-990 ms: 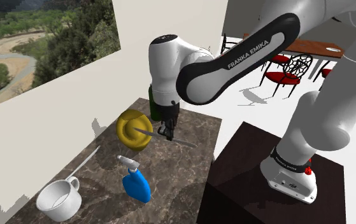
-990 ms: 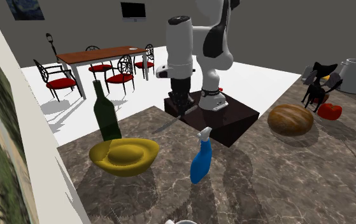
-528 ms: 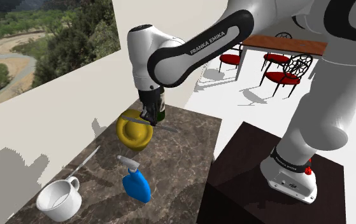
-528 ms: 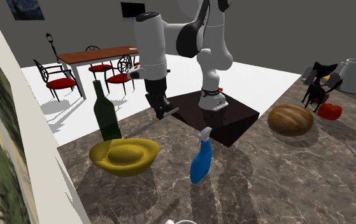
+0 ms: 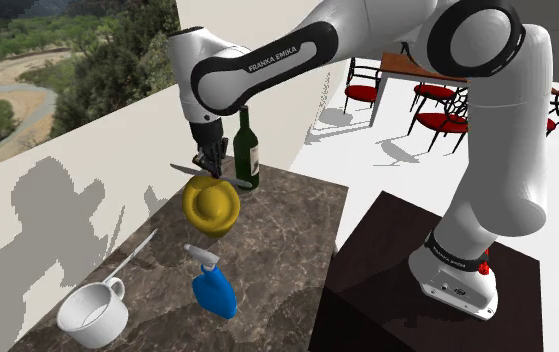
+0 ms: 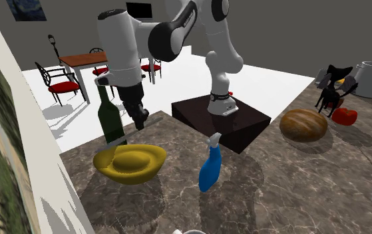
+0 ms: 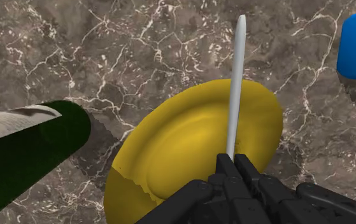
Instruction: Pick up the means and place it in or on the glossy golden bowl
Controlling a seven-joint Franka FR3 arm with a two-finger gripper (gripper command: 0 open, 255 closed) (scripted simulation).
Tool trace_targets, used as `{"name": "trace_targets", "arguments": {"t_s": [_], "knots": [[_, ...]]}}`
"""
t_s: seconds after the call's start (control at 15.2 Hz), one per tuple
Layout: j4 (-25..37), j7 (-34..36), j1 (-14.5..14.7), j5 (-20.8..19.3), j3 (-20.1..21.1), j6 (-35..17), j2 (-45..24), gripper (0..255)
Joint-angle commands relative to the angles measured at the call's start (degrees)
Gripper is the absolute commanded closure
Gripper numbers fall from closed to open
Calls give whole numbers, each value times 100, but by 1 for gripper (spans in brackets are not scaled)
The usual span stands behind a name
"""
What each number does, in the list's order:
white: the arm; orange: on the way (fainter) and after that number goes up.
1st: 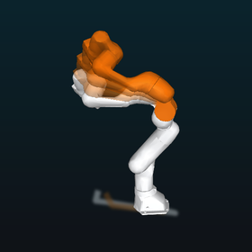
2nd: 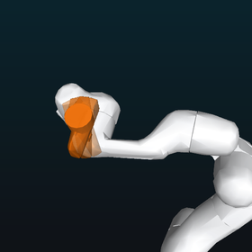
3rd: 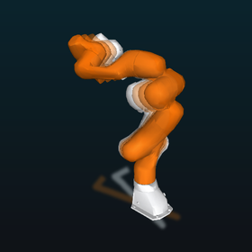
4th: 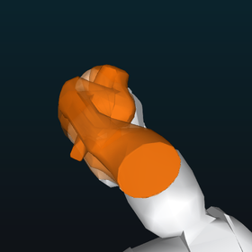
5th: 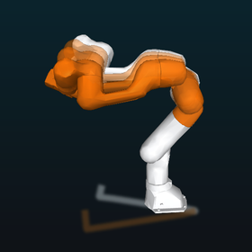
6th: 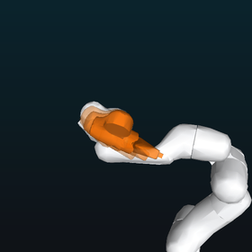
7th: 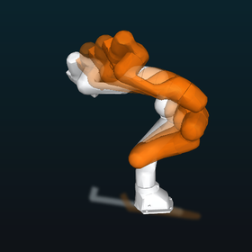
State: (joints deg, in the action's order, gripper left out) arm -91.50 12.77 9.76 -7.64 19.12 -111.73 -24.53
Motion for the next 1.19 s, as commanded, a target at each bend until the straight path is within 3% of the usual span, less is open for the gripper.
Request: {"name": "trace_targets", "arguments": {"t_s": [0.0, 1.12], "knots": [[851, -94, 45, -113, -77, 351, -512, 255], [256, 3, 74, -278, -180, -702, -989, 255]]}}
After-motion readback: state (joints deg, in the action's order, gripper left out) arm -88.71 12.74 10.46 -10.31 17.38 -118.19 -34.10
